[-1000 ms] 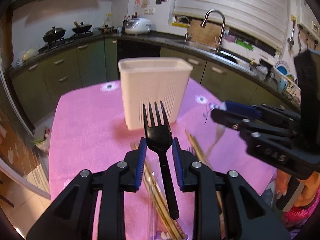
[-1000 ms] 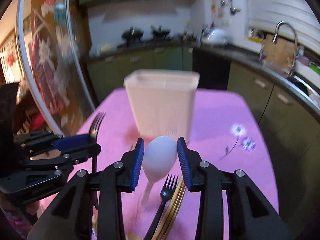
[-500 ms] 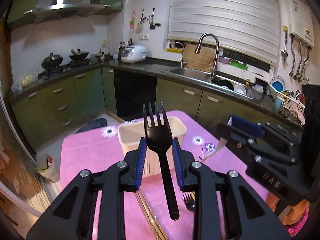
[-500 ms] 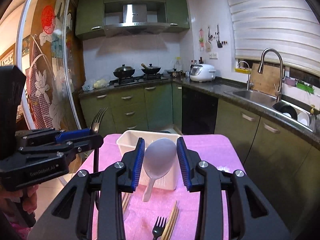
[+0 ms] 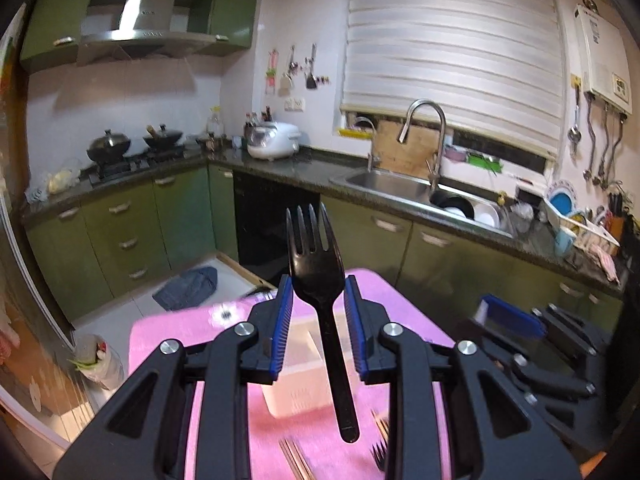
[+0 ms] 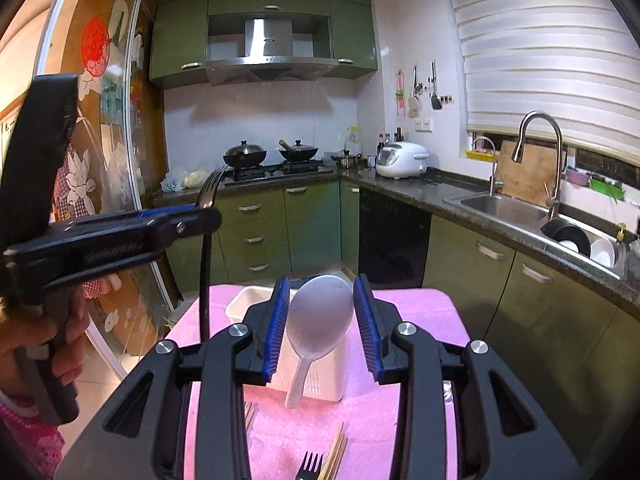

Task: Organize utensils
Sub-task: 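Lower the black fork into the white holder with the left tool while the right tool inserts the white spoon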

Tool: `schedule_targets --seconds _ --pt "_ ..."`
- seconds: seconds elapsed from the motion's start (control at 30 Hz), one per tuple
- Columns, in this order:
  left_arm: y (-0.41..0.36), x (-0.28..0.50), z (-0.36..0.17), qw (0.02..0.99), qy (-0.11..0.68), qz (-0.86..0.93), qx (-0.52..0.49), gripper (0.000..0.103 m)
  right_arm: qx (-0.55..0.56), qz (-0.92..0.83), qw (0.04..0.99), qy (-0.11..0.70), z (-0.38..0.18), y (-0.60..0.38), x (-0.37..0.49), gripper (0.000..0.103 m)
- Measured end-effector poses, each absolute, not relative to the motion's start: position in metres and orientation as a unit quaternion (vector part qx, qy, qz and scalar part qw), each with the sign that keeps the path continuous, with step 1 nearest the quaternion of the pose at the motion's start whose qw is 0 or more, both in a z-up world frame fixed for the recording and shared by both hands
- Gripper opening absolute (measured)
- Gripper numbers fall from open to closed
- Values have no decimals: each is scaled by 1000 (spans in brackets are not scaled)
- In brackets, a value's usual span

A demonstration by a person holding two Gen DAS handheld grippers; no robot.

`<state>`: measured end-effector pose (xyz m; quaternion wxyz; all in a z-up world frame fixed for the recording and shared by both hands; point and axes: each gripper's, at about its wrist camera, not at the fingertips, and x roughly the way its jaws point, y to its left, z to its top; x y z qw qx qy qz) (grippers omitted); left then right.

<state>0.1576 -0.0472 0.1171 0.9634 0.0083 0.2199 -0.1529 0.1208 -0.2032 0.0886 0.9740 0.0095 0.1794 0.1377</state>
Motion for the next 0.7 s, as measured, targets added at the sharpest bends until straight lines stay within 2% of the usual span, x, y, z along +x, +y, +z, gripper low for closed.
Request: schedule_targets --seconds 0.4,0.7 --pt "-47 213 115 984 152 -95 8 25 -5 122 984 127 142 -202 143 33" --pt "-56 251 65 979 185 -78 24 25 -12 118 984 133 152 -193 191 33"
